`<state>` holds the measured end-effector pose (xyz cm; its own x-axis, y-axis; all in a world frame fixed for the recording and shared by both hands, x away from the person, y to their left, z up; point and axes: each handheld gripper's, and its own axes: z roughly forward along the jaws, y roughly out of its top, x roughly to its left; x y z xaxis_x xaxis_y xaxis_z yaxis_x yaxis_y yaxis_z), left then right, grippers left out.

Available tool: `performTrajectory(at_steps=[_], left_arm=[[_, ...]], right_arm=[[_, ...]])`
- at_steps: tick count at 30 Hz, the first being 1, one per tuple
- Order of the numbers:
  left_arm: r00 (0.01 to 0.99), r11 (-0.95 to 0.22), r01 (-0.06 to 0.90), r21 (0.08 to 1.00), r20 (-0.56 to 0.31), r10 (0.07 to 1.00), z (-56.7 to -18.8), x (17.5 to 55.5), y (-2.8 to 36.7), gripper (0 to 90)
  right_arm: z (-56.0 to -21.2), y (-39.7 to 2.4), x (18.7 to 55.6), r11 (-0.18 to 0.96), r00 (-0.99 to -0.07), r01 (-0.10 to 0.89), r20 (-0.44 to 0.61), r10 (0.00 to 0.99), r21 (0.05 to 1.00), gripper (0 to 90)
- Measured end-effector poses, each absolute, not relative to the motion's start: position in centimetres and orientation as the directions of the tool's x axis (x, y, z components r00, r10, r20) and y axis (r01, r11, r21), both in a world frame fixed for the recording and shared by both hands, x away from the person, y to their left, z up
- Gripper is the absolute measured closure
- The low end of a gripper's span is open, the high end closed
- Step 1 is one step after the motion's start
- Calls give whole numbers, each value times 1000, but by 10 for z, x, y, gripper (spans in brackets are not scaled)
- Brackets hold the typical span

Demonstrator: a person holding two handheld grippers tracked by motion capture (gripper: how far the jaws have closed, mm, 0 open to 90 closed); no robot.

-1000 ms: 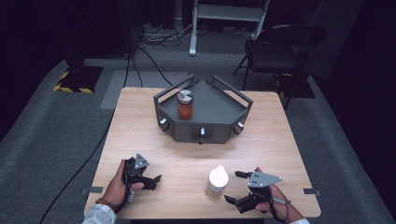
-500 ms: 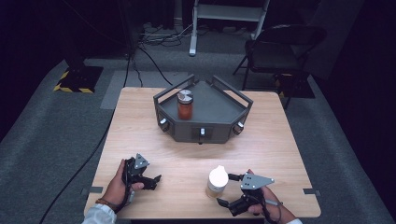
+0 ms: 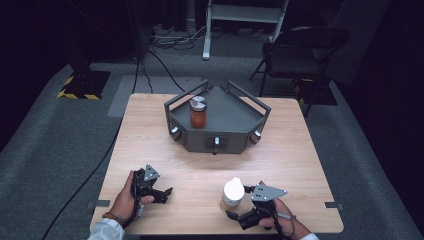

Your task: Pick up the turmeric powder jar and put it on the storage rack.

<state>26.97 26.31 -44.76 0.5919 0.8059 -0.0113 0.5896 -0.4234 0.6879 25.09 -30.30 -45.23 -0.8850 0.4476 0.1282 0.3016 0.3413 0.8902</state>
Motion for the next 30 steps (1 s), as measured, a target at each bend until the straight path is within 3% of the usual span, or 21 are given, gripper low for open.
performTrajectory(at_steps=[11, 16, 21, 30], left_arm=[[593, -425, 589, 687, -11, 805, -447, 270, 263, 1], [593, -424, 589, 688, -11, 805, -448, 270, 263, 1], [593, -424, 589, 687, -11, 805, -448, 270, 263, 1], [593, -425, 589, 687, -11, 805, -447, 270, 263, 1]], right_arm=[[-452, -296, 247, 303, -873, 309, 142, 467, 902, 63], [-454, -293, 244, 295, -864, 302, 129, 487, 906, 133], [-455, -289, 241, 305, -847, 297, 102, 522, 905, 268], [-456, -288, 236, 303, -844, 257, 60, 533, 918, 299]])
